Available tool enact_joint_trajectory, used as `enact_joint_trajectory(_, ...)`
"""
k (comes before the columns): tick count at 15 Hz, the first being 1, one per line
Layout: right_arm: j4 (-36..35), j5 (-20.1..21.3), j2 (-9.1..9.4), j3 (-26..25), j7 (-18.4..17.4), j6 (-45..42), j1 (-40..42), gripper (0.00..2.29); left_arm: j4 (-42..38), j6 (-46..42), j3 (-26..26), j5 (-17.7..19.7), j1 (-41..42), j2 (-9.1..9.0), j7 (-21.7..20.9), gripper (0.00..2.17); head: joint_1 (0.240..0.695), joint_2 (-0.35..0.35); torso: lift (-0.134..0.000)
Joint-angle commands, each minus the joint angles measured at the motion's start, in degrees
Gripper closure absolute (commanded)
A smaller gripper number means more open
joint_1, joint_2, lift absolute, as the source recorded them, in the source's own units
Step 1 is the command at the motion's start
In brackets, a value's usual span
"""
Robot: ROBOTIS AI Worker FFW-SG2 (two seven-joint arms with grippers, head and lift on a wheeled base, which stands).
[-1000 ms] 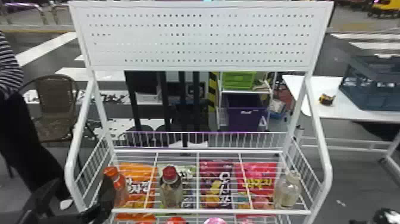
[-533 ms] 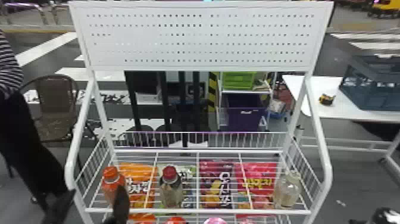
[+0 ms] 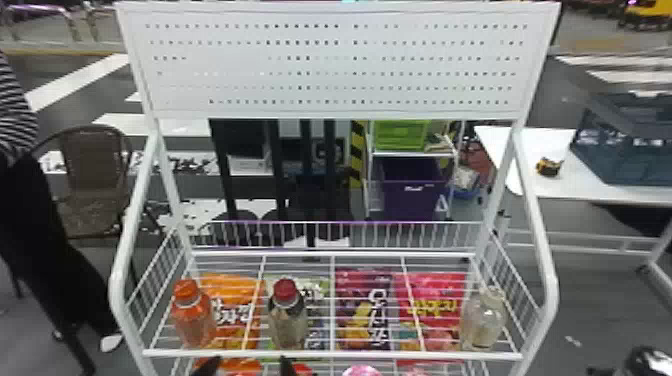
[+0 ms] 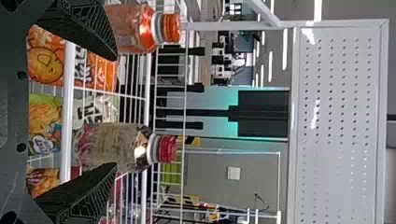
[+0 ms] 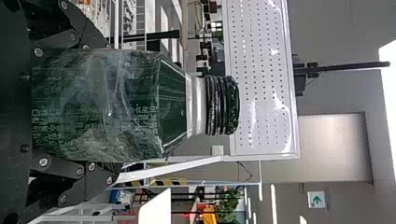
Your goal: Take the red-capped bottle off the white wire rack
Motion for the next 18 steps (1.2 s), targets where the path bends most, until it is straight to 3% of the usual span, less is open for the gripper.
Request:
enact_joint_trajectory(1,0.04,-0.08,0.05,-0.05,-0.04,0.0,0.02,1.21,4.86,-0.01,-3.42,0.11,-4.44,-0.54,0.26,0.08,0.499,0.0,0.0)
enact_joint_trajectory(4,0.04,-0.44,0.05,-0.57,-0.04,-0.7,0.55,1.21,11.1,-0.01,-6.76,0.19,-9.81,-1.77,1.49,0.08,0.499,0.0,0.0)
enact_joint_trajectory(9,-0.14,-0.44,0.05,-0.84,0.05,-1.23,1.25,1.22,18.57,-0.01,-7.2,0.54,-16.57,-3.88,1.67,0.08,0.499,0.0,0.0)
enact_joint_trajectory(18,-0.4,-1.23,0.05,-1.37,0.05,-5.27,3.27,1.22,25.51,-0.01,-4.82,2.21,-23.87,-4.58,2.19,0.09,0.499,0.0,0.0)
